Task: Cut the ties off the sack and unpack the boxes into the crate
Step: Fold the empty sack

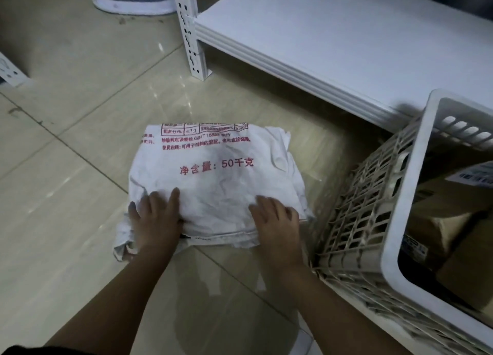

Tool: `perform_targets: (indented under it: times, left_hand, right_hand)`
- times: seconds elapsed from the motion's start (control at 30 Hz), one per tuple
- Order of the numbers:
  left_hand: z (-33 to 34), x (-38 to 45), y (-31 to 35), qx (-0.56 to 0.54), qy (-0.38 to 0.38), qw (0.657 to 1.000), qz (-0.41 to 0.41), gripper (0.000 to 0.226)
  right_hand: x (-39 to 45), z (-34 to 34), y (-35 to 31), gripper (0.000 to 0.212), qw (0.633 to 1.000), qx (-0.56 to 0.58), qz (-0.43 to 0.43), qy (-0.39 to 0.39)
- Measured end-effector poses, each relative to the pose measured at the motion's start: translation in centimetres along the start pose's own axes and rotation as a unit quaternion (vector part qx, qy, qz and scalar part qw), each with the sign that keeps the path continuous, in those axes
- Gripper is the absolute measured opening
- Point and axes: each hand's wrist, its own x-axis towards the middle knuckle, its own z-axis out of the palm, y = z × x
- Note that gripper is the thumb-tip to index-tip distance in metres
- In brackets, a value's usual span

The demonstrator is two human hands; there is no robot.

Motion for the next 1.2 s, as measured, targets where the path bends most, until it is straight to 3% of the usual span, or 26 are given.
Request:
perform_targets:
  times: [0.07, 0.13, 0.23, 0.4, 0.57, 0.7, 0.83, 0.9, 0.97, 1.1, 1.2]
  left_hand:
    - [0.4, -1.5, -0.3, 0.007, 0.093, 0.996, 0.014, 0.036]
    - [0.9, -3.6, -1.1, -0.013, 0.100, 0.995, 0.024, 0.028]
    - [3.1, -6.2, -2.1, -0.035, 0.023, 0.997, 0.061, 0.052]
    - [3.2, -4.3, -2.9, -0.054, -0.123, 0.989, 0.069, 0.092]
    - [0.4, 0.4, -2.7, -0.054, -0.201, 0.978, 0.027, 0.065]
    - [0.4, 0.1, -2.2, -0.050, -0.188, 0.981, 0.011, 0.065]
    - [-1.7, -1.1, -1.4, -0.135, 0.017, 0.989, 0.049, 0.041]
    - [-4.1, -1.4, -0.6, -0.137, 0.062, 0.986, 0.070, 0.029]
    - [-7.2, -1.7, 0.3, -0.137, 0.087, 0.980, 0.111, 0.034]
    - [-13.3, -2.4, 2.4, -0.206, 0.057, 0.971, 0.104, 0.032]
    - [-17.9, -3.5, 4.1, -0.223, -0.015, 0.970, 0.097, 0.029]
  right_hand:
    - [-1.5, 0.1, 0.5, 0.029, 1.000, 0.010, 0.001, -0.018]
    - [-2.8, 0.7, 0.9, 0.038, 0.996, 0.005, 0.011, -0.086]
    - [-3.6, 1.4, 1.2, 0.075, 0.977, -0.013, 0.012, -0.213]
    - [-0.7, 0.4, 1.7, 0.089, 0.934, 0.001, -0.006, -0.356]
    - [3.1, -0.5, 0.8, 0.087, 0.909, -0.036, 0.010, -0.415]
    - [2.6, -1.1, 1.3, 0.087, 0.924, -0.008, 0.002, -0.381]
    - [2.1, -2.9, 0.3, 0.078, 0.963, 0.043, 0.011, -0.266]
    - [2.5, -4.8, -0.8, 0.072, 0.970, 0.091, 0.001, -0.224]
    - [2.9, -7.3, -1.8, 0.062, 0.968, 0.143, 0.005, -0.207]
    - [2.7, -13.0, -2.2, 0.038, 0.955, 0.218, 0.052, -0.193]
    - [1.2, -18.3, -1.3, 0.029, 0.963, 0.183, 0.059, -0.188]
